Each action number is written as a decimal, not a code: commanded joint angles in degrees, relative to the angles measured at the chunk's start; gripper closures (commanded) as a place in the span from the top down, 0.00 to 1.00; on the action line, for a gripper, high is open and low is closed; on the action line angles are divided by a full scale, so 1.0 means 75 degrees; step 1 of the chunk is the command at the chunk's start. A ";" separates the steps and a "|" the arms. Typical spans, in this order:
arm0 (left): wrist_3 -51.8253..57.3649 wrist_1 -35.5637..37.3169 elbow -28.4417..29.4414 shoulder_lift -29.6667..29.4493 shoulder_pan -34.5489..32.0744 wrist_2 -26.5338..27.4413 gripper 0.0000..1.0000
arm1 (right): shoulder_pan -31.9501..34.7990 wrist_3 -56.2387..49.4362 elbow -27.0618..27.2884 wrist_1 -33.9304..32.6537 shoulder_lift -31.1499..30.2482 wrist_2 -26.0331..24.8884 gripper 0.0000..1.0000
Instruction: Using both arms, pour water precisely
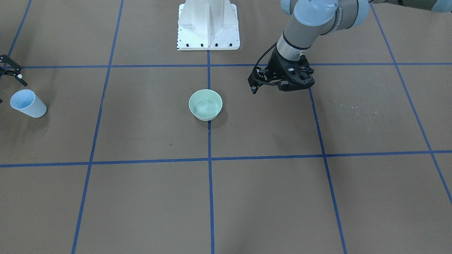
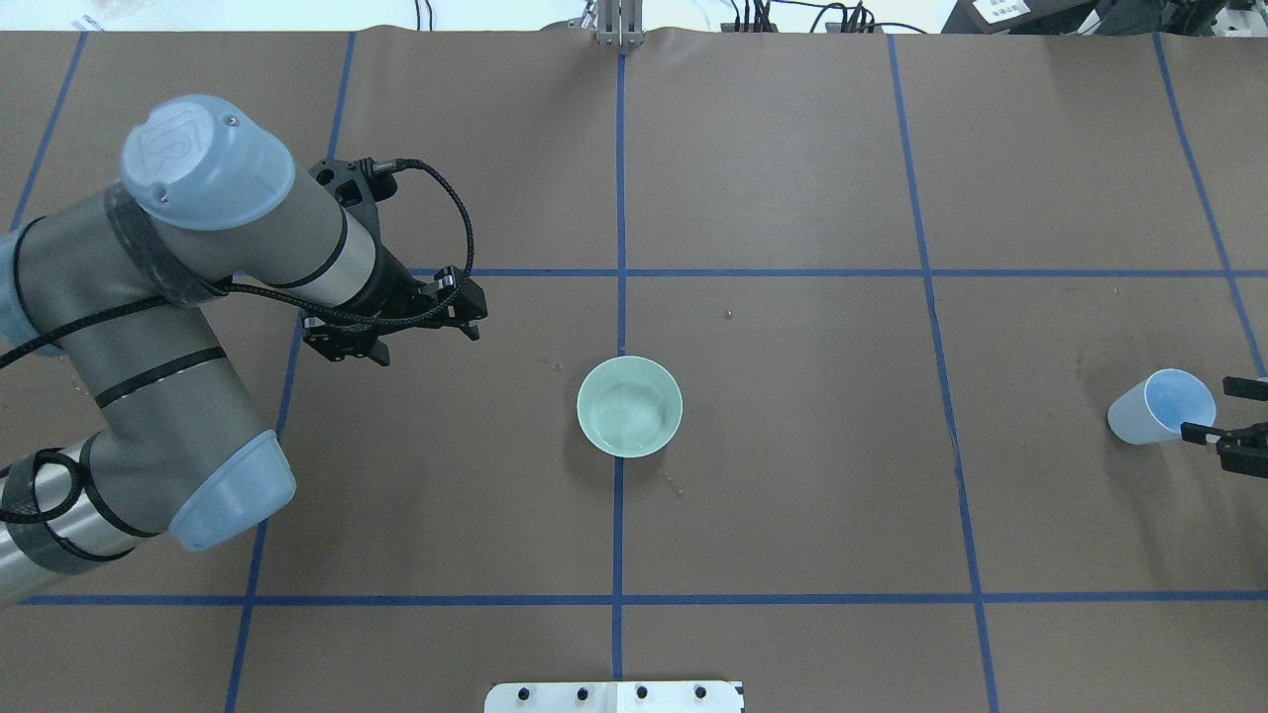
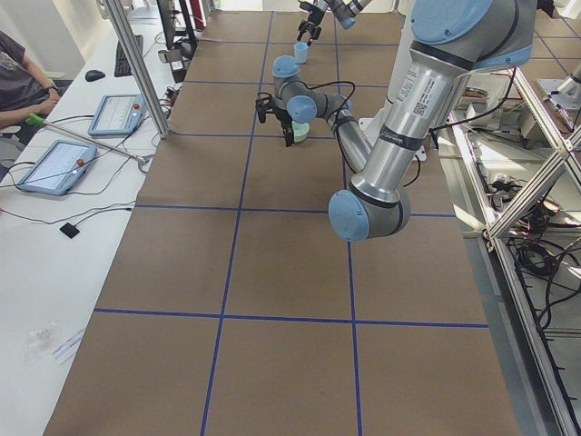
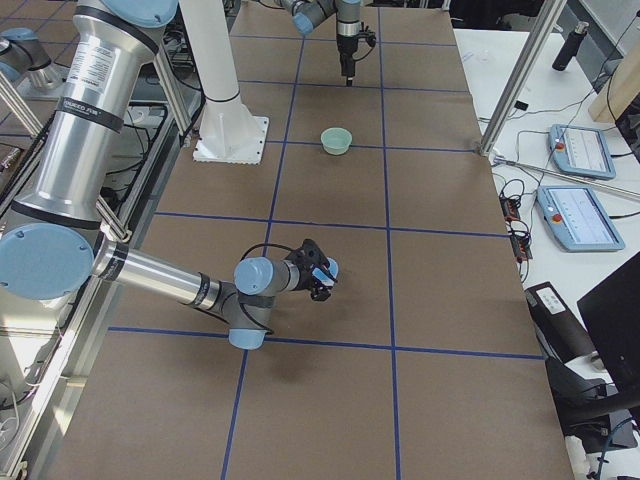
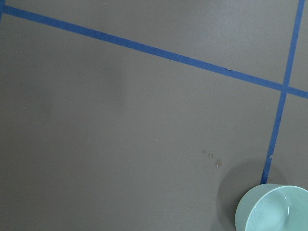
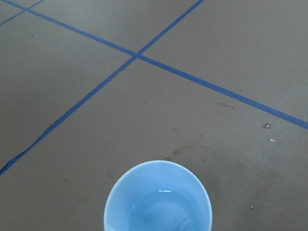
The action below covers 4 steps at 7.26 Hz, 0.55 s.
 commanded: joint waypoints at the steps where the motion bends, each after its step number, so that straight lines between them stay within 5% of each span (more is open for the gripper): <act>1: 0.0002 0.0001 -0.0007 -0.0002 -0.0005 -0.0001 1.00 | -0.0203 0.0150 -0.0236 0.0663 0.0037 -0.0275 0.96; 4: -0.0010 0.0001 -0.0030 -0.0002 -0.0028 -0.0001 0.99 | -0.0460 0.0081 -0.0763 0.1403 0.0037 -0.0380 0.96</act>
